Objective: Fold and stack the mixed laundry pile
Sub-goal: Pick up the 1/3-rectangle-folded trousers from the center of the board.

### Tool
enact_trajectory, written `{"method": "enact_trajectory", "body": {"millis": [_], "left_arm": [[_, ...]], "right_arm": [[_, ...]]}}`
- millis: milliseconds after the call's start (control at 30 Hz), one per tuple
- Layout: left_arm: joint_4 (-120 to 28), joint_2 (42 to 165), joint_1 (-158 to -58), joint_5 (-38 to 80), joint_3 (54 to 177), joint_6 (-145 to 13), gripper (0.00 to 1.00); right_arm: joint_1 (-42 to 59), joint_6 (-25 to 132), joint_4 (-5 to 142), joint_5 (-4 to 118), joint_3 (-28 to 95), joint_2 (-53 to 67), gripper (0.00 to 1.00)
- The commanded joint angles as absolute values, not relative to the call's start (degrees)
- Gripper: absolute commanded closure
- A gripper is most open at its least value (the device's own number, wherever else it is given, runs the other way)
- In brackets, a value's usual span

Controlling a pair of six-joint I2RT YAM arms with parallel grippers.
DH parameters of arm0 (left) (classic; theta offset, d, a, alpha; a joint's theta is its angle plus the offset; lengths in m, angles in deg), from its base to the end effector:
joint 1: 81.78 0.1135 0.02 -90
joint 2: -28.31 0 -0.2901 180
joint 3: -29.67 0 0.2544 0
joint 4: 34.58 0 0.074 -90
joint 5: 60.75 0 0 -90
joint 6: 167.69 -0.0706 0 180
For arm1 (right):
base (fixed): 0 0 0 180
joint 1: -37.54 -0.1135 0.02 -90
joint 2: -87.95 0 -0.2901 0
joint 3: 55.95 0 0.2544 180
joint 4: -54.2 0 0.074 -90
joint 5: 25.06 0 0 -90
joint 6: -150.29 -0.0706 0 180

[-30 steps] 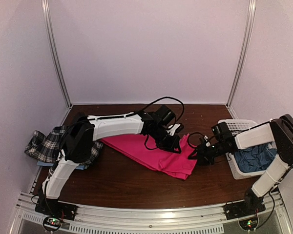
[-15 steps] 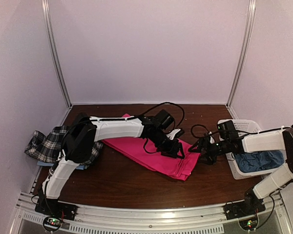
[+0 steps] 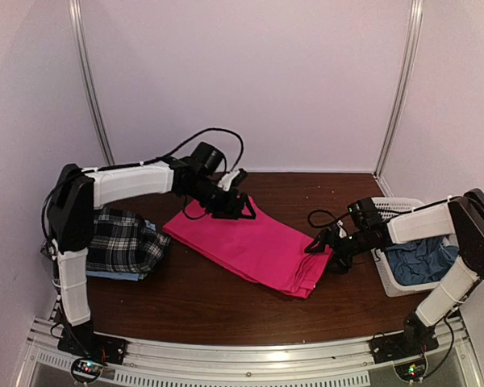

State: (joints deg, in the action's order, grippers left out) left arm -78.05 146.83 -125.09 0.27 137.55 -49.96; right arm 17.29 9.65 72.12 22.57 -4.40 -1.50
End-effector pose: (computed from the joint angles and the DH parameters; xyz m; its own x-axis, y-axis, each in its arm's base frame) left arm 0.3317 -0.3597 0.2114 -0.8972 0.2864 -0.3363 0.4398 0.6496 -0.6202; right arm 0.2545 0.1446 0.1429 -0.9646 0.2530 0.0748 0.2127 0.5779 0.7879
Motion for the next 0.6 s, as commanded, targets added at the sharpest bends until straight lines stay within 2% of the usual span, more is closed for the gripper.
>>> {"method": "enact_trajectory", "body": {"millis": [0,133,333,467,567], "left_arm": [[-82.5,142.8,-110.4,4.9,139.9,-57.7,0.28],[-87.3,143.8,-100.8,7.5,141.0,-63.7,0.3],[-93.6,151.1,-96.4,13.6,147.2,-73.5,0.33],[-93.0,155.9,-93.2,5.9,149.3,-73.8,0.38],[-92.9,159.4,-92.3,5.1,150.7,-74.1,0.41]], "right_arm": [[16.6,11.6,78.0,28.3,-1.4,-4.7,0.16],[16.2,10.8,79.8,29.4,-0.4,-6.7,0.22],[15.7,11.2,81.4,30.1,2.3,-11.2,0.34],[15.5,14.1,84.6,30.7,6.5,-15.0,0.42],[15.5,15.8,86.7,30.7,8.9,-17.3,0.49]]}}
